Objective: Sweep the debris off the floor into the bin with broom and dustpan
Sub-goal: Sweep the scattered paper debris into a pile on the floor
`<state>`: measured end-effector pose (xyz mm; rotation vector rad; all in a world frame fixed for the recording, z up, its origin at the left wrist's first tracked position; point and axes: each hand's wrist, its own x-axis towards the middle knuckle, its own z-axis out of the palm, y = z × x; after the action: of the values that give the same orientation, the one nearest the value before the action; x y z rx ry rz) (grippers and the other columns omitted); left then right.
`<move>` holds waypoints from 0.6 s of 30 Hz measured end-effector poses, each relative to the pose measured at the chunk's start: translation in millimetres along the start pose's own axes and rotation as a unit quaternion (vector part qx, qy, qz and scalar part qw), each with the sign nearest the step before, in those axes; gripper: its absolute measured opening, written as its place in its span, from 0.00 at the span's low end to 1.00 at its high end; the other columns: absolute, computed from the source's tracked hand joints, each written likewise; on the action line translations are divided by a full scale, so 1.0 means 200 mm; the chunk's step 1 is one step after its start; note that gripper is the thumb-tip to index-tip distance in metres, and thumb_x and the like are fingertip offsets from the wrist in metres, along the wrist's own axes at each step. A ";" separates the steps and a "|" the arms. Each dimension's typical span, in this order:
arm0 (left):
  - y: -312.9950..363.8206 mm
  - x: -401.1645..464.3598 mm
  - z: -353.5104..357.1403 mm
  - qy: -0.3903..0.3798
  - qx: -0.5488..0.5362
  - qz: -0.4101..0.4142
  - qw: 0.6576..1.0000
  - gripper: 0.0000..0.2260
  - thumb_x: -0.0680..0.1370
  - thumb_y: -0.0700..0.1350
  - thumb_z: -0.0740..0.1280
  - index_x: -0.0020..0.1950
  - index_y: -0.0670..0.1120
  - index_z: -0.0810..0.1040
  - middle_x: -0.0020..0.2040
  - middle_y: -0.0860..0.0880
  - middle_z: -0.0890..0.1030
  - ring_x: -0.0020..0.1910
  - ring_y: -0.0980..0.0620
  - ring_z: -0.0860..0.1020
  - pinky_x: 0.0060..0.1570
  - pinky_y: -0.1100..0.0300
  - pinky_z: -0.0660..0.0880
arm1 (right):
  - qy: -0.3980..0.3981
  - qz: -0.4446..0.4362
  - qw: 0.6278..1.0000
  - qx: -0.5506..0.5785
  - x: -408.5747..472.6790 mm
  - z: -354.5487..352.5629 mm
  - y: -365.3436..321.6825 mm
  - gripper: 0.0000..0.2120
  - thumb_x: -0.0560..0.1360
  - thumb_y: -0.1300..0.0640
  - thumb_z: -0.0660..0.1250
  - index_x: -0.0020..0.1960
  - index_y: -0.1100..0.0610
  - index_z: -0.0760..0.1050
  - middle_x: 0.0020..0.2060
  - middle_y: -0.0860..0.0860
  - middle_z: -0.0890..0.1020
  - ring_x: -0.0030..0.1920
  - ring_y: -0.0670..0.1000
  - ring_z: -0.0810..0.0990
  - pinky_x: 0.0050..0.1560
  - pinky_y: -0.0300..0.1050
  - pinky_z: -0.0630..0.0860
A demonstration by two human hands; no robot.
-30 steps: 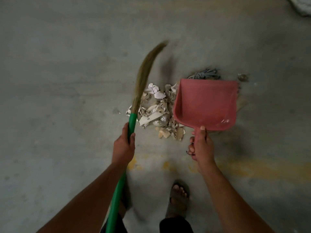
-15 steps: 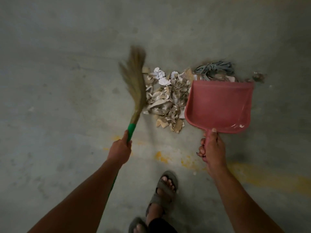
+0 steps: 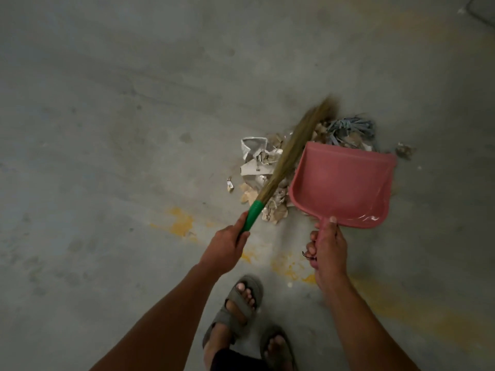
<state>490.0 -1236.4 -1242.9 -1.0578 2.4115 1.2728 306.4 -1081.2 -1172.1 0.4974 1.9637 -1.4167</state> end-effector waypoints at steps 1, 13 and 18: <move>0.03 -0.03 0.02 0.001 -0.005 0.005 1.000 0.28 0.87 0.54 0.59 0.86 0.54 0.55 0.46 0.45 0.80 0.43 0.46 0.78 0.45 0.51 0.75 | 0.000 -0.004 1.000 0.001 -0.01 -0.03 -0.01 0.21 0.86 0.38 0.57 0.52 0.55 0.76 0.32 0.49 0.74 0.24 0.46 0.68 0.22 0.36 0.59; 0.29 -0.40 0.10 0.070 -0.038 -0.006 0.997 0.26 0.87 0.52 0.61 0.85 0.57 0.58 0.43 0.49 0.79 0.40 0.51 0.78 0.42 0.57 0.72 | -0.023 -0.016 1.000 -0.003 -0.14 -0.39 -0.10 0.21 0.87 0.39 0.57 0.52 0.56 0.76 0.35 0.51 0.75 0.24 0.46 0.69 0.22 0.37 0.60; 0.30 -0.51 0.13 0.151 -0.096 -0.105 0.978 0.25 0.87 0.54 0.60 0.84 0.60 0.58 0.42 0.49 0.82 0.38 0.53 0.81 0.40 0.53 0.79 | -0.050 -0.034 0.998 -0.011 -0.16 -0.52 -0.14 0.22 0.86 0.38 0.58 0.51 0.56 0.75 0.35 0.52 0.75 0.23 0.46 0.69 0.21 0.37 0.62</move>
<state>519.1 -1143.5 -1170.0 -1.6218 2.3314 1.3763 281.4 -990.5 -1109.4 0.3463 1.9303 -1.4308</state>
